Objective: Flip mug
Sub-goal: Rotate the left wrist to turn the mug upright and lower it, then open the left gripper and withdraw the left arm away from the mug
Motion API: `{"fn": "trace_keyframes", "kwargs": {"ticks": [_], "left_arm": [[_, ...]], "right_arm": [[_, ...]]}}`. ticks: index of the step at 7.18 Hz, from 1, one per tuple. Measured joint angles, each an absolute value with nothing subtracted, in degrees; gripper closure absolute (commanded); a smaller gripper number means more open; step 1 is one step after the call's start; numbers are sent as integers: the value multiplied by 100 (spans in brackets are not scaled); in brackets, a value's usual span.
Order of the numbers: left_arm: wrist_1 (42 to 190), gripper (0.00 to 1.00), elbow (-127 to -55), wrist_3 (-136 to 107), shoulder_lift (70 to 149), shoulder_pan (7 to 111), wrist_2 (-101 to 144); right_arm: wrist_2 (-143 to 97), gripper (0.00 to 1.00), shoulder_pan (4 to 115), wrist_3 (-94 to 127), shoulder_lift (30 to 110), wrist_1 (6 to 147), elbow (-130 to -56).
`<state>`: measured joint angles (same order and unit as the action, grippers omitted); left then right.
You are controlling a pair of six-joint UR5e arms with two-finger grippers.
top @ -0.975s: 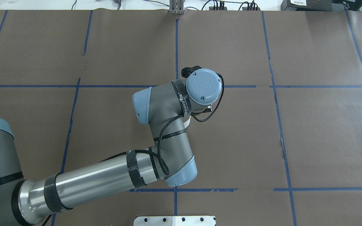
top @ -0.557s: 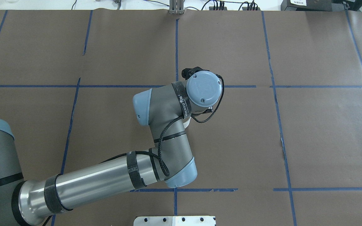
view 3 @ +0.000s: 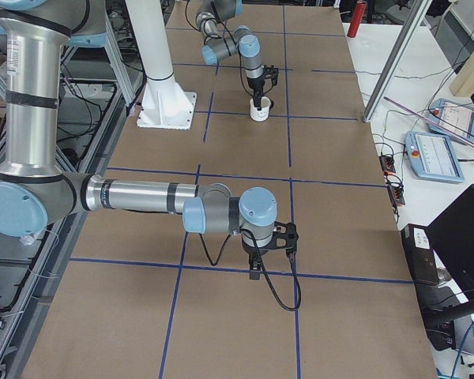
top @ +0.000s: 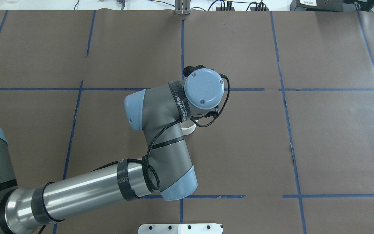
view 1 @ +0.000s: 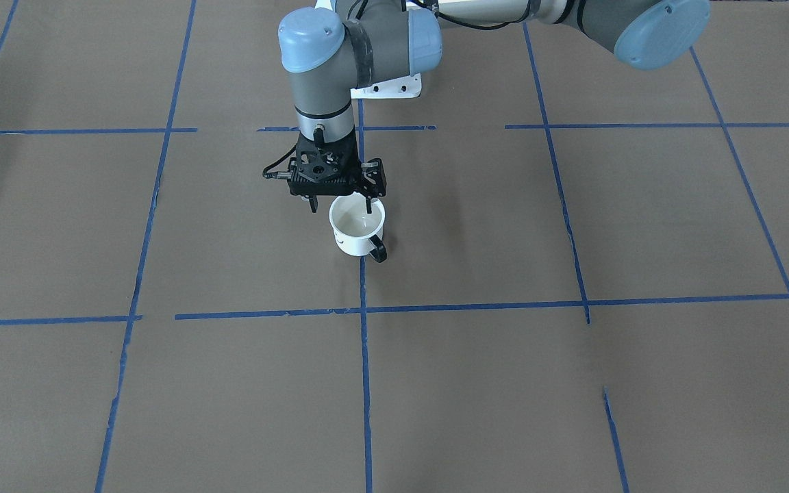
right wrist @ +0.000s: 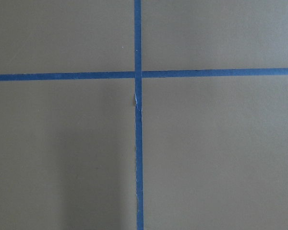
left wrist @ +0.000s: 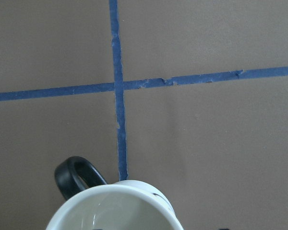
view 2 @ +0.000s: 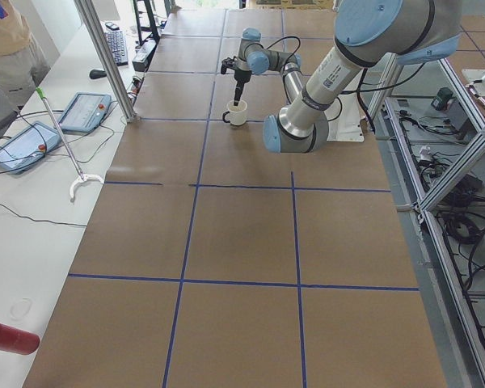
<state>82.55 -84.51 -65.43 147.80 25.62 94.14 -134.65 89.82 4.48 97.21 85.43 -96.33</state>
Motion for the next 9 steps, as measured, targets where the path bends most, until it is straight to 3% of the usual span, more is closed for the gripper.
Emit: {"fn": "trace_keyframes", "kwargs": {"ticks": [3,5,9], "left_arm": [[7484,0,-9494,-6438,14749,3061,9429],[7325,0,-9779,-5994,14529,3676,9591],[7985,0,-10153,-3934,13006,5493,10877]], "right_arm": [[-13465,0,8982,448,9721,8543,-9633],[-13465,0,8982,448,9721,8543,-9633],[-13465,0,8983,448,9721,8543,-9633]]}}
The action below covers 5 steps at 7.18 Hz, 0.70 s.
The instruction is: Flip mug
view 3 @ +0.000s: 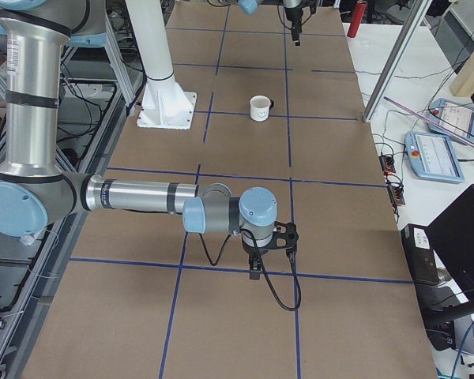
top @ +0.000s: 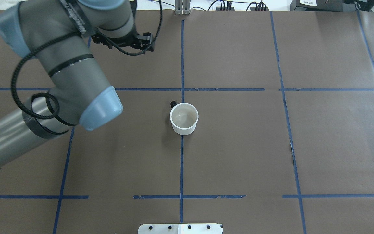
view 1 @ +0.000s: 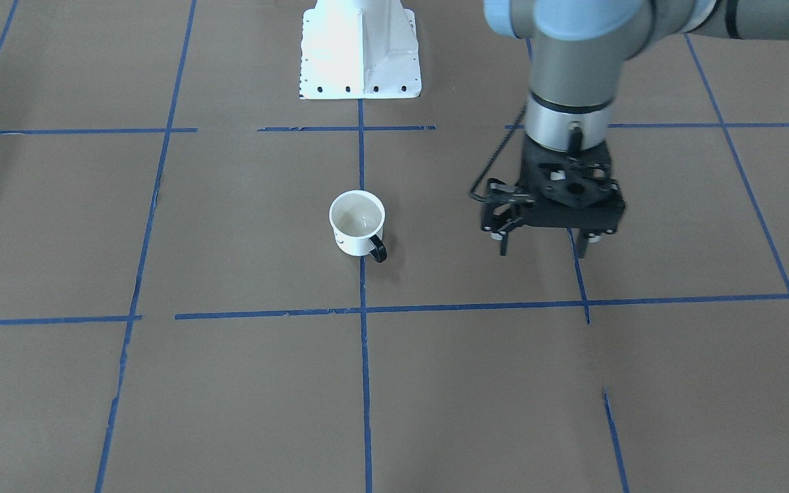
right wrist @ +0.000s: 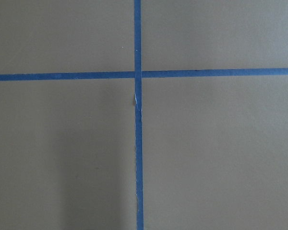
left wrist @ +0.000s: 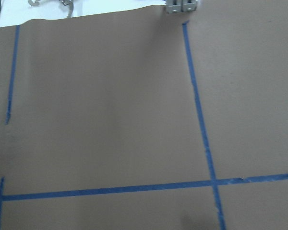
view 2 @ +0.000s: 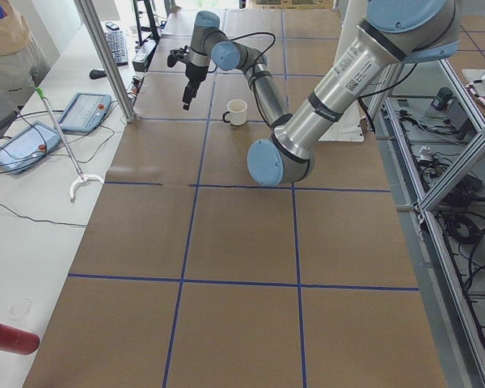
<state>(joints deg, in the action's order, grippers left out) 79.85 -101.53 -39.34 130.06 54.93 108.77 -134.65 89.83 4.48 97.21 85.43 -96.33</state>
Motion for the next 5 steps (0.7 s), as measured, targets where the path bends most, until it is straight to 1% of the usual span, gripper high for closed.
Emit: {"fn": "trace_keyframes", "kwargs": {"ticks": [1,3,5], "left_arm": [[8465,0,-10145,-3295,12451,6093,11386],[8895,0,-10036,-1861,11563,7284,11975],[9089,0,-9668,-193,10874,8504,12385]], "right_arm": [[-13465,0,8983,448,9721,8543,-9633],[-13465,0,8982,448,9721,8543,-9633],[-13465,0,8983,448,9721,8543,-9633]]}}
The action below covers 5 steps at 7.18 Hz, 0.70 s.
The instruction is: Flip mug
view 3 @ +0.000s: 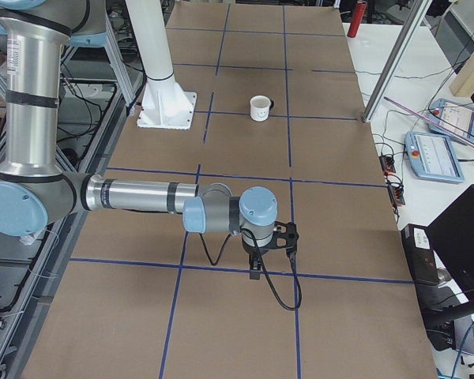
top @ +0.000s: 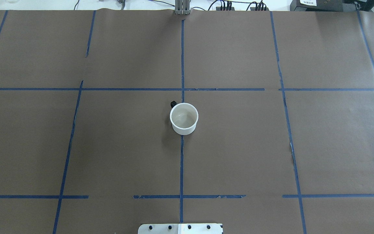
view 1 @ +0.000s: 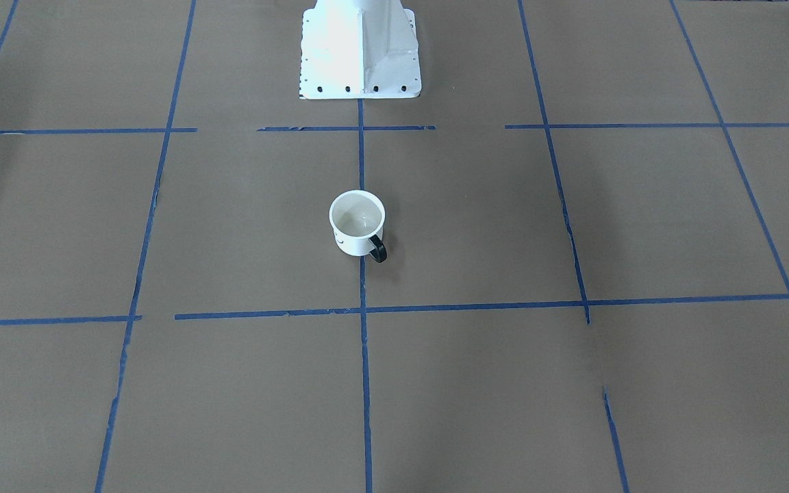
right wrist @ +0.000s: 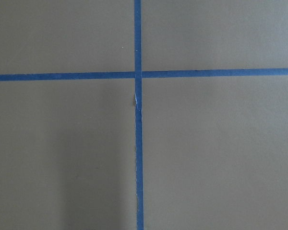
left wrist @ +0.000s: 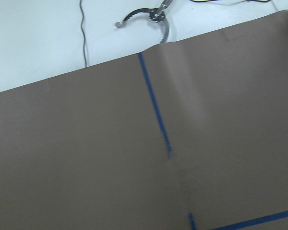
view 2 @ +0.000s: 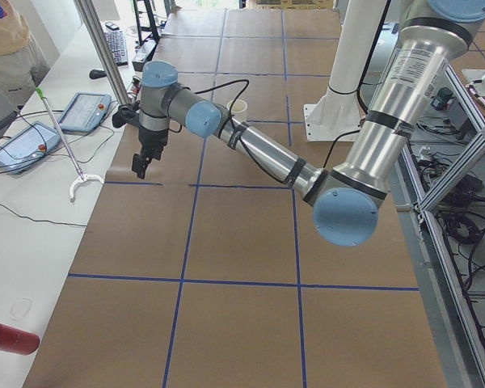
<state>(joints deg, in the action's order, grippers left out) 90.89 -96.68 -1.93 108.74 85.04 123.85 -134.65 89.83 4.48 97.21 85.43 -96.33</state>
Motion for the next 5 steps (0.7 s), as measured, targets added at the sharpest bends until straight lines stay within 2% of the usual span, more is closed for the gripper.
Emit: {"fn": "trace_keyframes", "kwargs": {"ticks": [2,5], "left_arm": [[9394,0,-9268,1140,10257,9434,12685],[9583,0,-8989,1452,9869,9928,13004]], "right_arm": [[-13465,0,8982,448,9721,8543,-9633],[-13465,0,8982,448,9721,8543,-9633]]}}
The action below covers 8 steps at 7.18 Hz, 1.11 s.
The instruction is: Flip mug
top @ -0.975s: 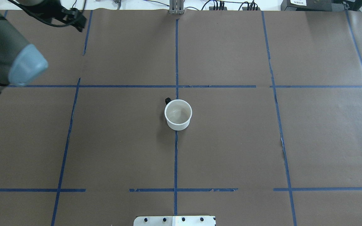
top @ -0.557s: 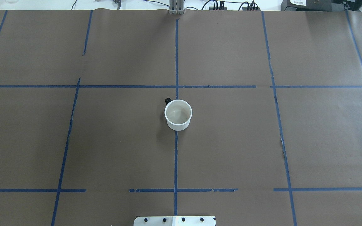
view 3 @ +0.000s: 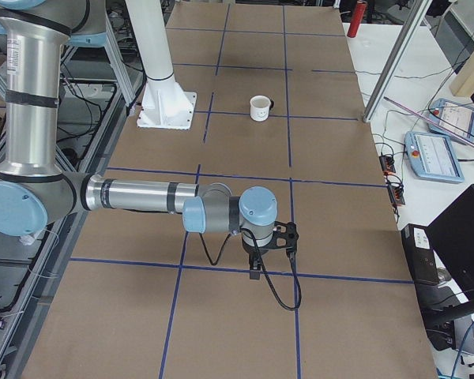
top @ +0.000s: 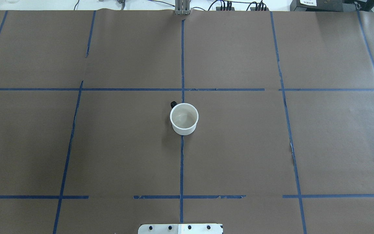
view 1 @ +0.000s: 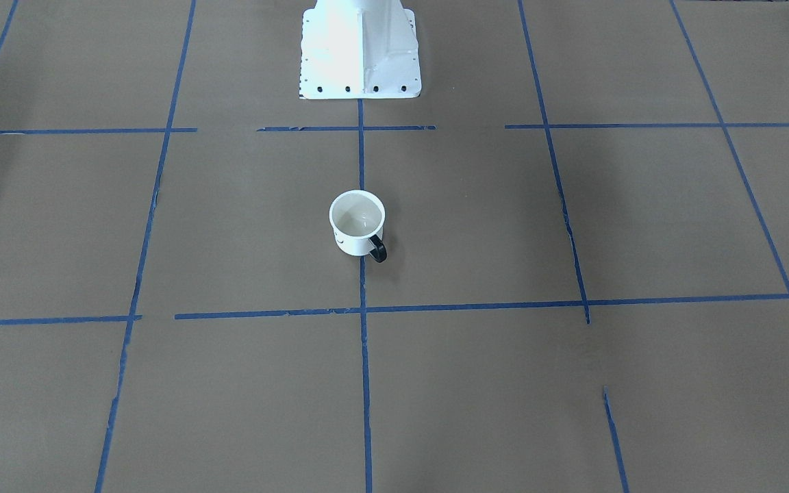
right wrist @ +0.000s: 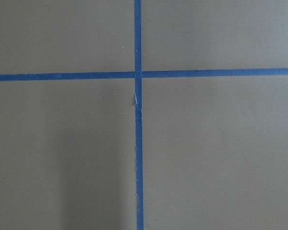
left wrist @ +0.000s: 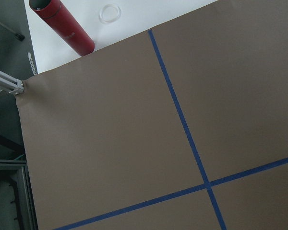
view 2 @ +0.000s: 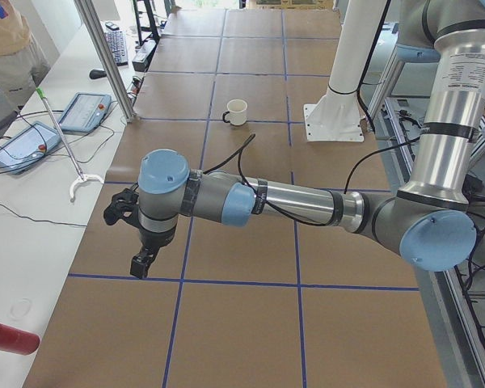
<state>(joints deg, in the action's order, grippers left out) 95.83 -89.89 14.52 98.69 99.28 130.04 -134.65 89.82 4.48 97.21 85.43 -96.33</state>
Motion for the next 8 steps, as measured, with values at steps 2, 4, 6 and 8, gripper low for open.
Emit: {"fn": "trace_keyframes", "kwargs": {"ticks": [2,4,6,8], "left_arm": [[9559,0,-8709,1444,9887,9954,13031],[9483,0,-8466,1277,9905,9947,13112],[9217,0,-8401,959,9879,9941,13448],[8949,0,-8417,900,9868,9941,13725]], "right_arm": [[-13465,0,8982,448,9721,8543,-9633],[-13465,0,8982,448,9721,8543,-9633],[-13465,0,8982,448,9721,8546,-9633],[-13465,0,8982,448,9721,8544,-9633]]}}
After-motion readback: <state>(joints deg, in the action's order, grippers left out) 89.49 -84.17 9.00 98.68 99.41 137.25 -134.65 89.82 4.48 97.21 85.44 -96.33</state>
